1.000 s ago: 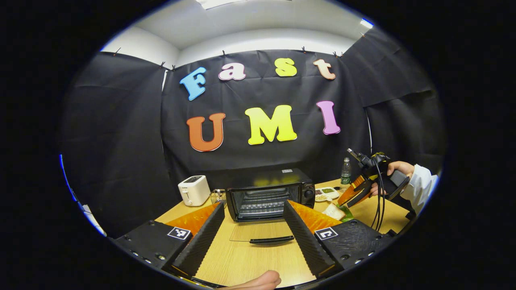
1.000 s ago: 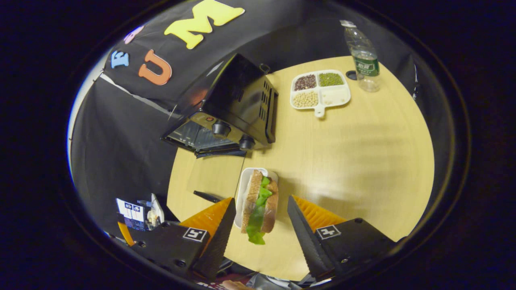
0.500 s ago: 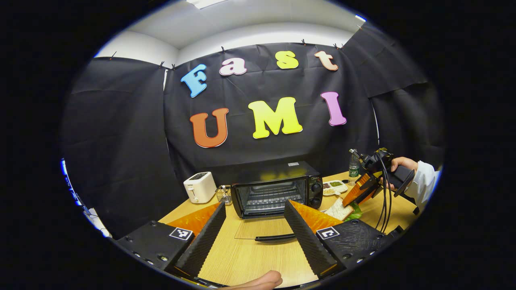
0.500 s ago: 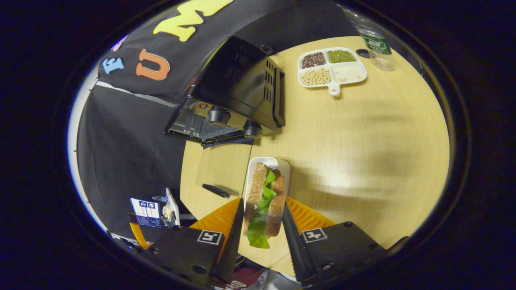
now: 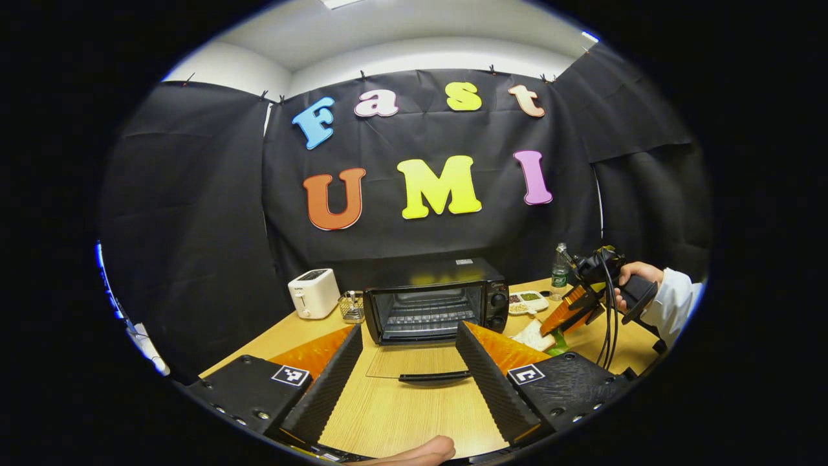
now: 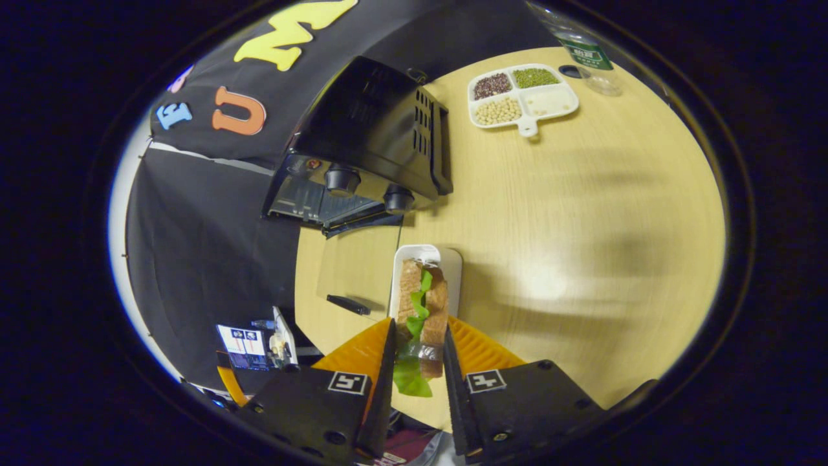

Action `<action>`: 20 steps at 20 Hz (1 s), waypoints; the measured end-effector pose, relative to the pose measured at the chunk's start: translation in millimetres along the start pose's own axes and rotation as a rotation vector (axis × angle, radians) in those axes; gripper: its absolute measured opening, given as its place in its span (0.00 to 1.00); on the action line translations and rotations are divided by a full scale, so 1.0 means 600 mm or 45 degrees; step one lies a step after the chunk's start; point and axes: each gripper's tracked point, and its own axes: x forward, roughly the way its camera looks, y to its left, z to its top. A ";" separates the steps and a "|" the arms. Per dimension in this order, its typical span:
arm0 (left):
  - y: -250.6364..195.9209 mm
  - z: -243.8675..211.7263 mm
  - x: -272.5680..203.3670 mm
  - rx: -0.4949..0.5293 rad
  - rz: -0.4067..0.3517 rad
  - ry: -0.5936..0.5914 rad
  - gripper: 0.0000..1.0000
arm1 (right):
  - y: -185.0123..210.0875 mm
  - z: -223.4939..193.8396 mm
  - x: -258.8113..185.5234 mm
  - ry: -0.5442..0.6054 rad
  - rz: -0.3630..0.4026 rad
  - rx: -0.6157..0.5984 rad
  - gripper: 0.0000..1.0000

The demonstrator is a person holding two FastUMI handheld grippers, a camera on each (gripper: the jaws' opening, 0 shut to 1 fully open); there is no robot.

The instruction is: Open the electric oven with the left hand, put the food in, and close the electric oven.

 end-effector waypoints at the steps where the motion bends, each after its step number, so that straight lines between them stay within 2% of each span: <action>1: 0.002 0.002 -0.004 -0.005 -0.001 -0.003 0.95 | 0.000 -0.003 -0.006 -0.017 -0.013 0.006 0.36; 6: 0.018 0.010 -0.032 -0.035 -0.002 -0.036 0.95 | 0.012 -0.016 -0.039 -0.132 -0.037 0.033 0.35; 10: 0.035 0.010 -0.050 -0.055 -0.006 -0.051 0.96 | 0.044 -0.028 -0.070 -0.319 -0.023 0.105 0.35; 14: 0.055 0.005 -0.066 -0.083 -0.006 -0.053 0.96 | 0.084 -0.040 -0.075 -0.546 0.031 0.180 0.37; 20: 0.091 -0.001 -0.090 -0.099 -0.006 -0.054 0.95 | 0.165 -0.074 -0.047 -0.788 0.210 0.302 0.37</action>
